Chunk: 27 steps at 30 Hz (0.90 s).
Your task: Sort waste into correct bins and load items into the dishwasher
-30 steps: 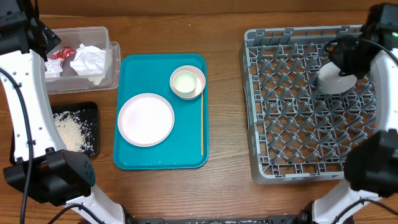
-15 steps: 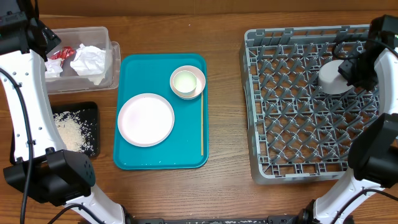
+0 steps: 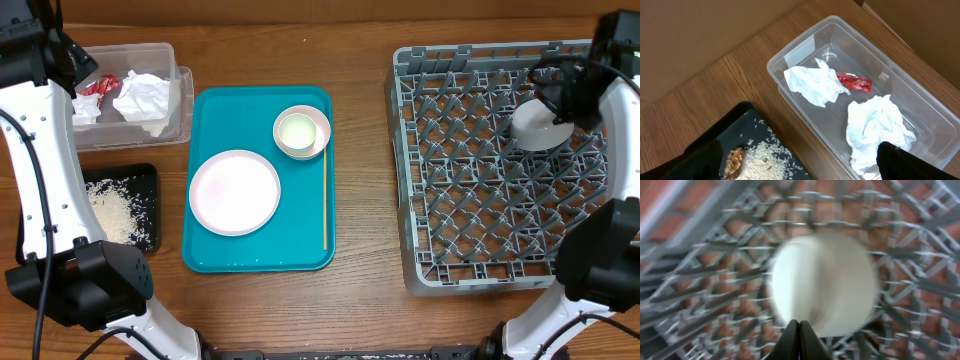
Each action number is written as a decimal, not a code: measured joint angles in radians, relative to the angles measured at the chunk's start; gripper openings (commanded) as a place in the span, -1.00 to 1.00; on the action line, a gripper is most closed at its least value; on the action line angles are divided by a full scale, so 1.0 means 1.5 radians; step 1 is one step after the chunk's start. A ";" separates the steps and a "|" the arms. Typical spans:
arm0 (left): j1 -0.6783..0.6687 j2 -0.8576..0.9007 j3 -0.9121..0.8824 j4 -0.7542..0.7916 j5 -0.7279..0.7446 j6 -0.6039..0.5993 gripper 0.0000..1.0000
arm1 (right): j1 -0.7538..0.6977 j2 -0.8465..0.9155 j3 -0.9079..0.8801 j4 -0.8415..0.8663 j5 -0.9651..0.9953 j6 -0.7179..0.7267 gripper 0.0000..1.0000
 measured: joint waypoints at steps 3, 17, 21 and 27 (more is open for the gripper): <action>0.000 0.000 0.000 0.000 0.000 0.000 1.00 | 0.011 0.008 0.000 0.002 -0.011 -0.006 -0.92; 0.000 0.000 0.000 0.000 0.000 0.000 1.00 | 0.008 0.071 0.002 -0.044 0.116 0.057 -0.92; 0.000 0.000 0.000 0.000 0.000 0.000 1.00 | 0.006 0.071 0.028 -0.094 0.156 0.084 -0.92; 0.000 0.000 0.000 0.000 0.000 0.000 1.00 | 0.005 0.070 0.115 -0.144 0.185 0.107 -0.92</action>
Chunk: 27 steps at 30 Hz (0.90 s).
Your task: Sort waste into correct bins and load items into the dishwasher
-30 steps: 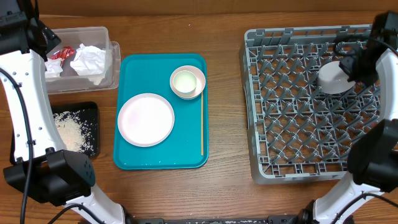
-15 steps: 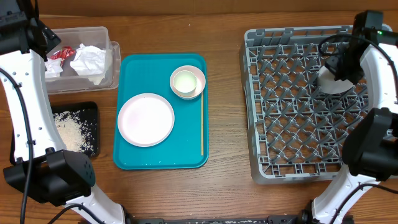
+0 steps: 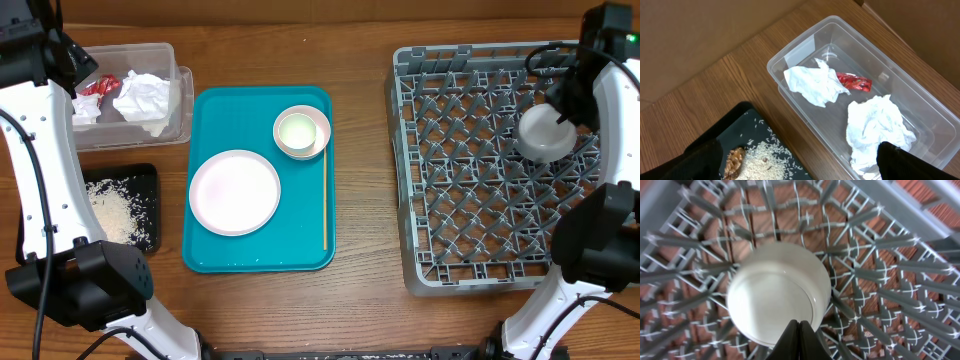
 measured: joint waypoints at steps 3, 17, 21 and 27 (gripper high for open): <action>0.000 0.000 0.000 0.000 0.000 0.000 1.00 | 0.000 -0.007 0.024 -0.016 -0.002 0.002 -0.91; 0.000 0.000 0.000 0.000 0.000 0.000 1.00 | -0.024 0.023 0.011 0.037 -0.063 -0.060 -0.92; 0.000 0.000 0.000 0.000 0.000 0.000 1.00 | -0.031 0.051 0.006 0.066 -0.065 -0.061 -0.92; 0.000 0.000 0.000 0.000 0.000 0.000 1.00 | -0.031 0.054 0.005 0.071 -0.067 -0.061 -0.92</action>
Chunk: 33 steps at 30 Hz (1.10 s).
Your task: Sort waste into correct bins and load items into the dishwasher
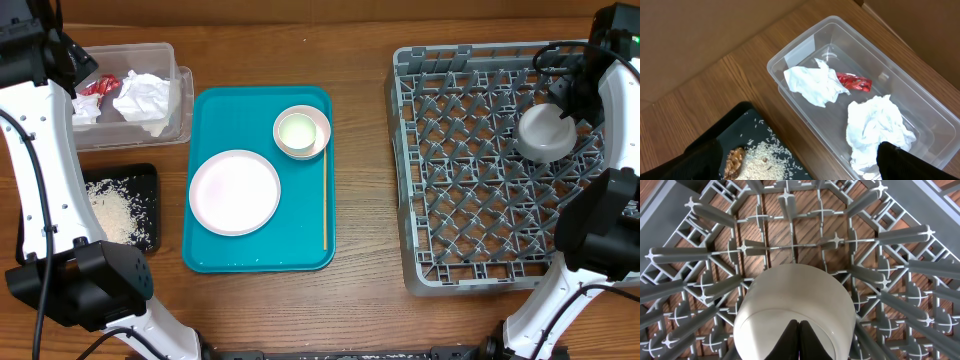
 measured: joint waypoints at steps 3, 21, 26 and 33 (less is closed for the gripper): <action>0.000 0.000 0.000 0.000 0.000 0.000 1.00 | 0.000 0.008 0.000 0.001 0.000 0.000 -0.92; 0.000 0.000 0.000 0.000 0.000 0.000 1.00 | -0.004 0.044 -0.001 -0.049 0.043 0.018 -0.92; 0.000 0.000 0.000 0.000 0.000 0.000 1.00 | 0.010 0.004 0.008 -0.058 0.003 0.016 -0.82; 0.000 0.000 0.000 0.000 0.000 0.000 1.00 | 0.154 -0.173 0.036 -0.051 -0.189 -0.024 0.49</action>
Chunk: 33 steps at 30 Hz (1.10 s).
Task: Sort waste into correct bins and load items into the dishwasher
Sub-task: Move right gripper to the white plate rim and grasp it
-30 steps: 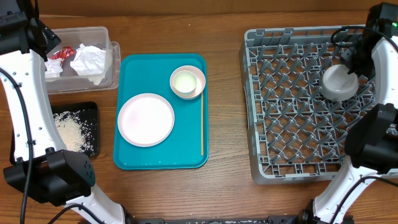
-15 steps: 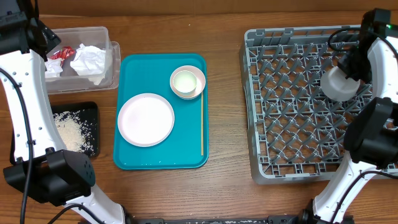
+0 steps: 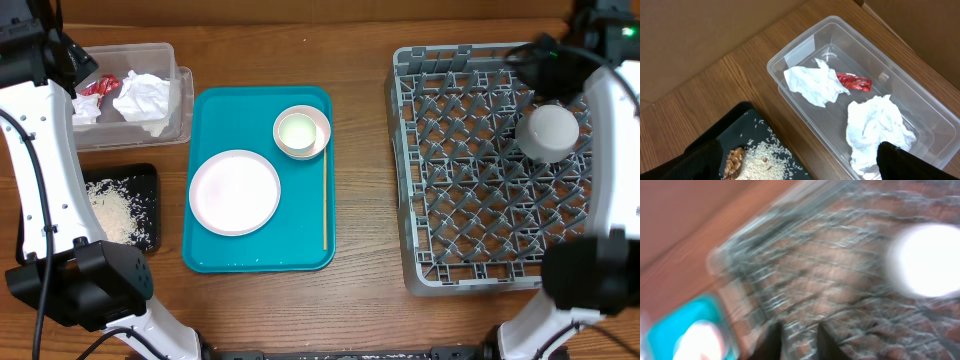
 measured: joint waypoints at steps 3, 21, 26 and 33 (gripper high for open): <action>0.000 0.000 0.000 0.000 0.000 0.000 1.00 | 0.112 -0.037 0.012 0.004 -0.044 -0.002 1.00; 0.000 0.000 0.000 0.000 0.000 0.000 1.00 | 0.541 0.153 -0.084 0.124 -0.064 0.145 1.00; 0.000 0.000 0.000 0.000 0.000 0.000 1.00 | 0.593 0.230 -0.085 0.160 -0.058 0.242 0.99; 0.000 0.000 0.000 0.000 0.000 0.000 1.00 | 0.646 0.294 -0.087 0.161 -0.022 0.325 0.51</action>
